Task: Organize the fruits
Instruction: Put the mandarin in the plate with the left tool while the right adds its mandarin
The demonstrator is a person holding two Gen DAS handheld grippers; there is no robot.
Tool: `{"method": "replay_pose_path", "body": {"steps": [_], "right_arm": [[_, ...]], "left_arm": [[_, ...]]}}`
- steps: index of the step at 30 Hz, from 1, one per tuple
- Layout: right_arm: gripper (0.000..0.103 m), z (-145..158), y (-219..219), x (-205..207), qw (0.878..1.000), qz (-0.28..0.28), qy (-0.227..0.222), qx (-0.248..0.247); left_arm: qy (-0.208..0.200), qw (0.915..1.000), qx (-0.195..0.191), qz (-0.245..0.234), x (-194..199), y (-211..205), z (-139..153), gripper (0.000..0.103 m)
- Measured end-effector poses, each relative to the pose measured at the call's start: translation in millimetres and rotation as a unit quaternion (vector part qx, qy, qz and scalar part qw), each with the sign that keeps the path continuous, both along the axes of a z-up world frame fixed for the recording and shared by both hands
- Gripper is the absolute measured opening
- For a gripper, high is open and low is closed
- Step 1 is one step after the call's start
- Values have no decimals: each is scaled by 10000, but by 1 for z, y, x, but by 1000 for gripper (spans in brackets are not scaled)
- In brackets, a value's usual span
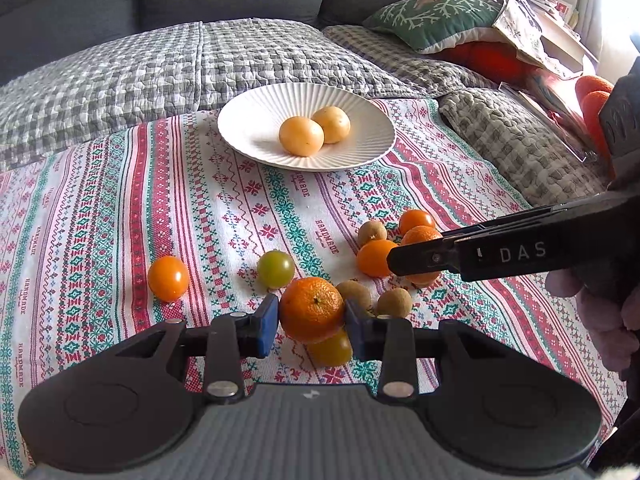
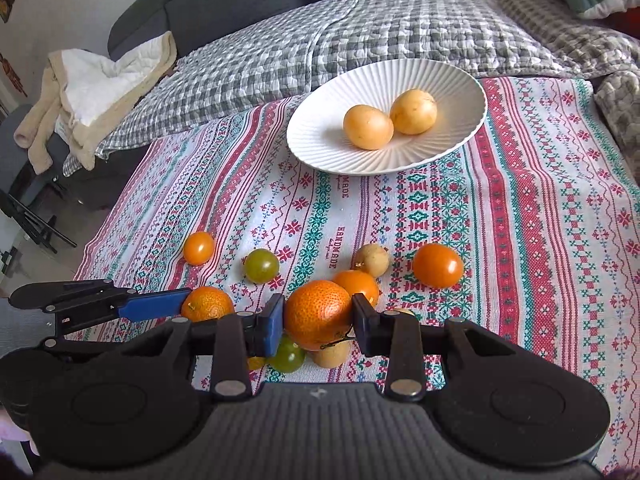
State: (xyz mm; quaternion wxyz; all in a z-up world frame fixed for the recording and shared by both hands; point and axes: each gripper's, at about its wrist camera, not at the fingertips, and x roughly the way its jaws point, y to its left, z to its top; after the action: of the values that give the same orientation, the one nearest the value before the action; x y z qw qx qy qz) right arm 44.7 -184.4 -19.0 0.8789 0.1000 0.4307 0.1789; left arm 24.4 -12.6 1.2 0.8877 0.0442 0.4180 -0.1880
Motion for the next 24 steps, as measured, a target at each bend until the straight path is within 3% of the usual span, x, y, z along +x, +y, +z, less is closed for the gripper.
{"method": "replay_pose_path", "body": {"steps": [15, 24], "right_arm": [[33, 15, -52, 44, 9970, -632, -203, 386], [33, 18, -62, 81, 9943, -786, -544, 463]], "left_arm": [[-435, 9990, 43, -48, 44, -28, 8, 24], [-608, 9981, 4, 52, 102, -43, 10, 24]]}}
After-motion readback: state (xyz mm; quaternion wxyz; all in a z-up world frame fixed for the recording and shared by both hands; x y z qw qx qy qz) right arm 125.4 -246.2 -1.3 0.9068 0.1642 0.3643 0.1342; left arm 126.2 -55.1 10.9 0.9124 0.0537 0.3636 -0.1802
